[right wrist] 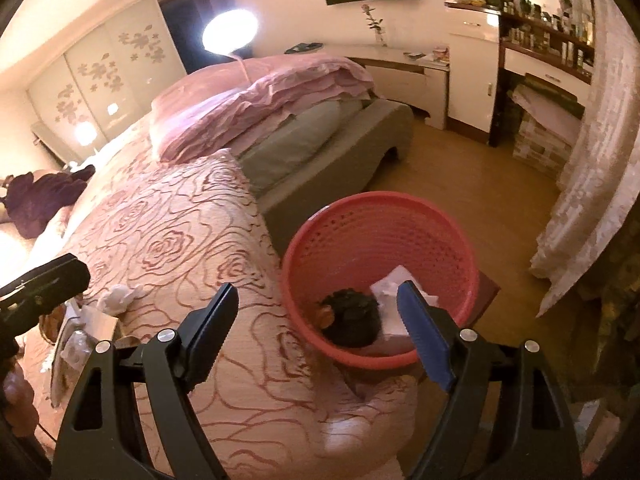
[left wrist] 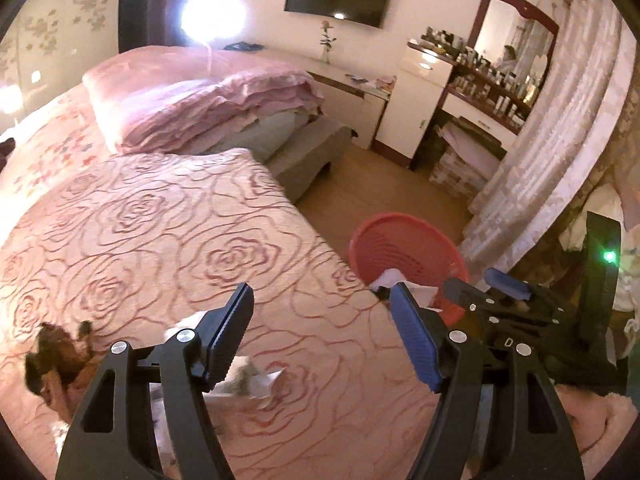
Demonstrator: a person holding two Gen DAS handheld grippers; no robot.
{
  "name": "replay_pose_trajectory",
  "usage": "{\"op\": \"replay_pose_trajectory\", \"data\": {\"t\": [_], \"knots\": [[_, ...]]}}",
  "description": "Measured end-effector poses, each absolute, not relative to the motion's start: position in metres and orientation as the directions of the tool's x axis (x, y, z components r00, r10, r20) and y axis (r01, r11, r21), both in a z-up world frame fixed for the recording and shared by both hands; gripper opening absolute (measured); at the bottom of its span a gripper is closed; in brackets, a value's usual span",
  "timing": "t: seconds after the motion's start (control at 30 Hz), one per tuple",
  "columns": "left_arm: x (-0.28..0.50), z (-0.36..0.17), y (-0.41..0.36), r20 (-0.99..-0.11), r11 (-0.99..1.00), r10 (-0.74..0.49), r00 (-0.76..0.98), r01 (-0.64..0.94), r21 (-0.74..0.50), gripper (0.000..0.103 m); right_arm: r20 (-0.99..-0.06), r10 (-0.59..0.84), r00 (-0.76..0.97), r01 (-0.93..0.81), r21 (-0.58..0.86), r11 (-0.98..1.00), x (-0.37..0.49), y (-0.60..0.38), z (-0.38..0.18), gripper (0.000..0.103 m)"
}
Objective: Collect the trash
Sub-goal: 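Move both tools back over the bed toward the pill blister pack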
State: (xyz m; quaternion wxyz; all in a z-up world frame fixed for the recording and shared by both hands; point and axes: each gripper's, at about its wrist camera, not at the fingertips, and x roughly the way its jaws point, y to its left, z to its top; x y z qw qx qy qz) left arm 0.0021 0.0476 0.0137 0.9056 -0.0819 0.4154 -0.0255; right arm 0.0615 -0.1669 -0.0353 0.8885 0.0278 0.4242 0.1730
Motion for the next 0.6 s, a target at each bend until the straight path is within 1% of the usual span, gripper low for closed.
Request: {"op": "replay_pose_trajectory", "data": {"t": [0.2, 0.33, 0.6], "knots": [[-0.014, 0.018, 0.076, -0.754, 0.983, -0.07, 0.653, -0.085, -0.165, 0.068, -0.741, 0.363, 0.565, -0.324, 0.205, 0.924, 0.057, -0.151, -0.033, 0.079], [-0.028, 0.025, 0.104, -0.742, 0.976, -0.03, 0.669, -0.141, -0.167, 0.068, -0.739, 0.385, 0.553, -0.35, 0.213, 0.912, 0.054, -0.141, -0.034, 0.079], [-0.052, 0.036, 0.163, -0.729, 0.946, 0.081, 0.68, -0.283, -0.159, 0.068, -0.742, 0.418, 0.525, -0.396, 0.221, 0.891, 0.046, -0.123, -0.035, 0.079]]}}
